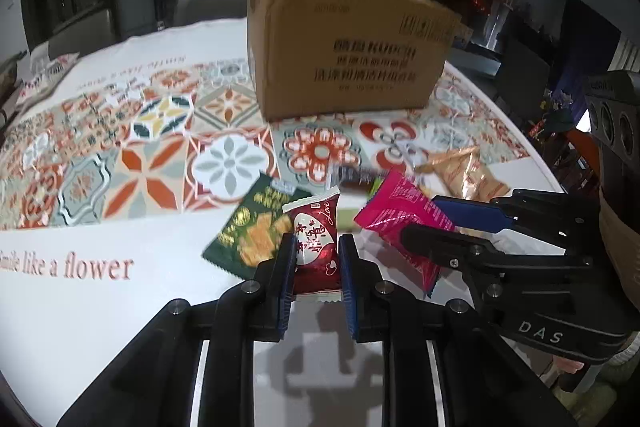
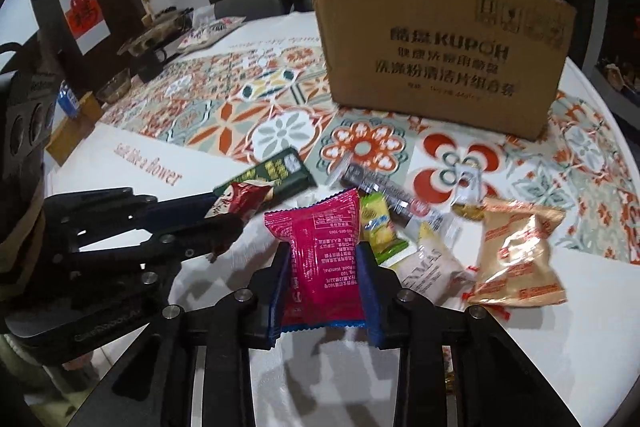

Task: Organize snacks
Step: 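Grasp the pink packet with the right tool while the left tool grasps the red-and-white packet, then carry both packets into the cardboard box and open both tools to drop them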

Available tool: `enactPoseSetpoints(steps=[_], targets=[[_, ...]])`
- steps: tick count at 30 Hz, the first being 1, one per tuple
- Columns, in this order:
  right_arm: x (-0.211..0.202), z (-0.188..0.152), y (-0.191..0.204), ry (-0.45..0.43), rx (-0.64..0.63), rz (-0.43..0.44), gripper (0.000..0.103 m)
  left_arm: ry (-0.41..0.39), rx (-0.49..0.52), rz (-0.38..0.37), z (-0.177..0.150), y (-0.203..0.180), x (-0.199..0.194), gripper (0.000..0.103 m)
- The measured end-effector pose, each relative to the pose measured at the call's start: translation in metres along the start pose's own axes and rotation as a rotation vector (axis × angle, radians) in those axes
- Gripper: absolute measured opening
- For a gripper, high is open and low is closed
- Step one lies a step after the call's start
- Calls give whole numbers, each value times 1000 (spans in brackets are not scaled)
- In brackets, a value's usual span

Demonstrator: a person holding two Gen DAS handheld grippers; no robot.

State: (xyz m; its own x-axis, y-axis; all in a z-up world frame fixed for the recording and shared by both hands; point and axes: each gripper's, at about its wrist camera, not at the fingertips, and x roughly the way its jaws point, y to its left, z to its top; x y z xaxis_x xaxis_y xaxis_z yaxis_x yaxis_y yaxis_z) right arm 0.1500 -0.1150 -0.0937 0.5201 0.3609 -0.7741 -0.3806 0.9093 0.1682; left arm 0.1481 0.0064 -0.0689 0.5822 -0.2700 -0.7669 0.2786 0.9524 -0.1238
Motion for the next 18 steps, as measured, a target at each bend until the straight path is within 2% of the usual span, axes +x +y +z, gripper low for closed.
enactPoseSetpoints(steps=[10,13,18], targets=[[-38,29,-3,-111,4,-19,33,-81,39,2,34,-9,-36,22],[-48,38,-3,-144,7,-24,33,-94,45,-34,42,-12,-53,22],[-71,53,-1,-206,9,-25,33,-137,86,-15,61,-17,-79,22]])
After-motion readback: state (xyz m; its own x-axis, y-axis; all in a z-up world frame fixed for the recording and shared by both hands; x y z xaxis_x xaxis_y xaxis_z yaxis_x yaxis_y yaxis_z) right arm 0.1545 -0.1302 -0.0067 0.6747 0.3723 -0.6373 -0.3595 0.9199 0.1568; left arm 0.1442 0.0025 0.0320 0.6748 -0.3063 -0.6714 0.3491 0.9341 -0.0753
